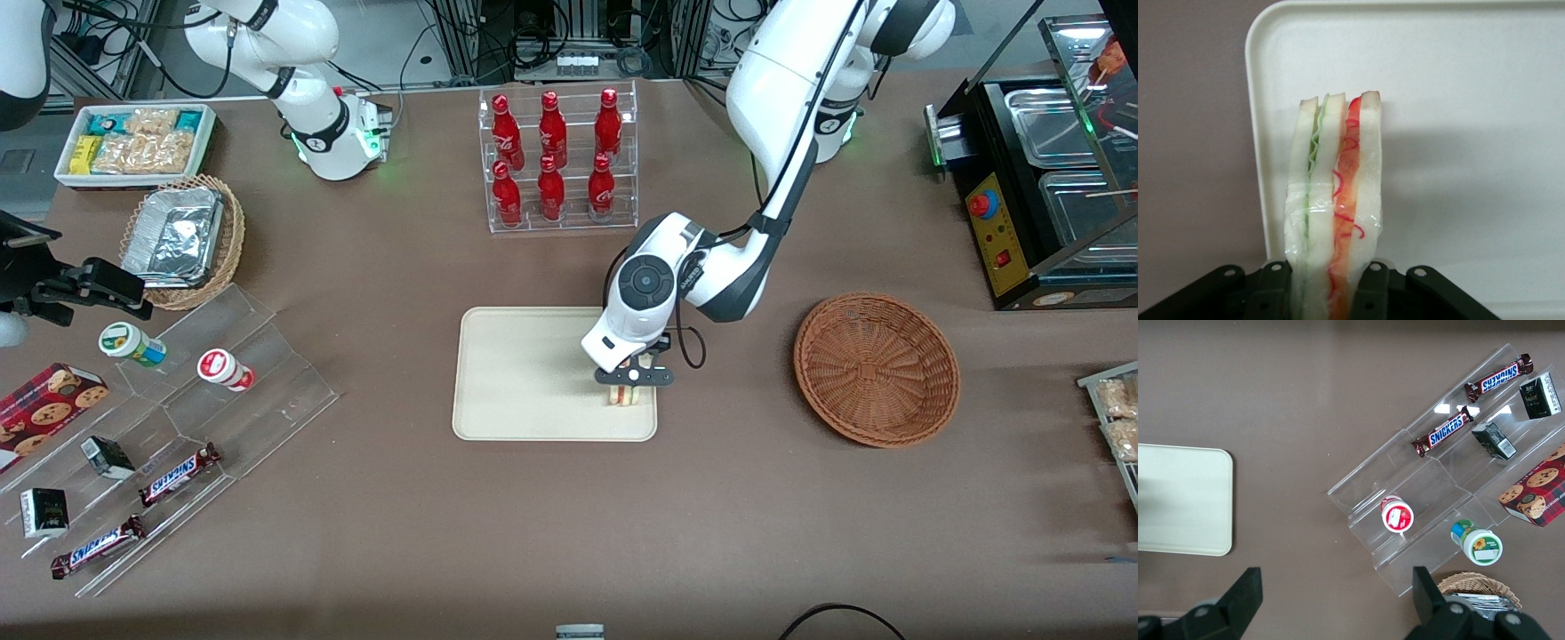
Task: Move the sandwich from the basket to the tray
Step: 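Carry the sandwich with the left gripper over the white tray, then lower the sandwich onto the tray and open the left gripper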
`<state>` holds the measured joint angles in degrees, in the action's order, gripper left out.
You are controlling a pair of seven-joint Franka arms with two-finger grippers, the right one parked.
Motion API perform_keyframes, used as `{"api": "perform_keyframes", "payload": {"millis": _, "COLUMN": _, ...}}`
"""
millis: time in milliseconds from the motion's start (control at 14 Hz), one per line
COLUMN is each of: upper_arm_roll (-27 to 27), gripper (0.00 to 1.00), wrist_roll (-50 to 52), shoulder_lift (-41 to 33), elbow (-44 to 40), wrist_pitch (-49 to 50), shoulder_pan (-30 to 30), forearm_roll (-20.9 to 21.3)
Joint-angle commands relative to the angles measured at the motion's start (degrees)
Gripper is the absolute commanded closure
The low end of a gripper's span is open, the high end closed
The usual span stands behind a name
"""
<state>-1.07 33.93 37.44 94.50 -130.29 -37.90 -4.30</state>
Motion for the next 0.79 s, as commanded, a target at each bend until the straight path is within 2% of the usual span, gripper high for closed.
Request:
{"api": "perform_keyframes", "payload": {"millis": 0, "upper_arm_roll": 0.45, "gripper": 0.72, "wrist_roll": -0.35, "shoulder_lift": 4.47, "elbow": -5.27, "wrist_pitch": -1.11, "shoulder_pan": -0.77, "forearm_roll": -1.06}}
{"api": "perform_keyframes", "payload": {"millis": 143, "upper_arm_roll": 0.45, "gripper": 0.7, "wrist_roll": -0.35, "shoulder_lift": 5.01, "elbow": -5.55, "wrist_pitch": -1.11, "shoulder_pan": -1.3, "forearm_roll": -1.06}}
{"api": "perform_keyframes", "payload": {"millis": 214, "upper_arm_roll": 0.45, "gripper": 0.65, "wrist_roll": -0.53, "shoulder_lift": 4.92, "elbow": -5.64, "wrist_pitch": -1.02, "shoulder_pan": -1.3, "forearm_roll": -0.89}}
{"api": "perform_keyframes", "payload": {"millis": 500, "upper_arm_roll": 0.45, "gripper": 0.1, "wrist_roll": -0.88, "shoulder_lift": 4.66, "elbow": -5.73, "wrist_pitch": -0.76, "shoulder_pan": -1.21, "forearm_roll": -0.53}}
{"api": "perform_keyframes", "payload": {"millis": 571, "upper_arm_roll": 0.54, "gripper": 0.0, "wrist_roll": -0.79, "shoulder_lift": 4.05, "elbow": -5.82, "wrist_pitch": -0.41, "shoulder_pan": -1.3, "forearm_roll": -0.18}}
{"api": "perform_keyframes", "payload": {"millis": 714, "upper_arm_roll": 0.8, "gripper": 0.0, "wrist_roll": -0.61, "shoulder_lift": 0.37, "elbow": -5.73, "wrist_pitch": 4.48, "shoulder_pan": -0.87, "forearm_roll": -0.09}}
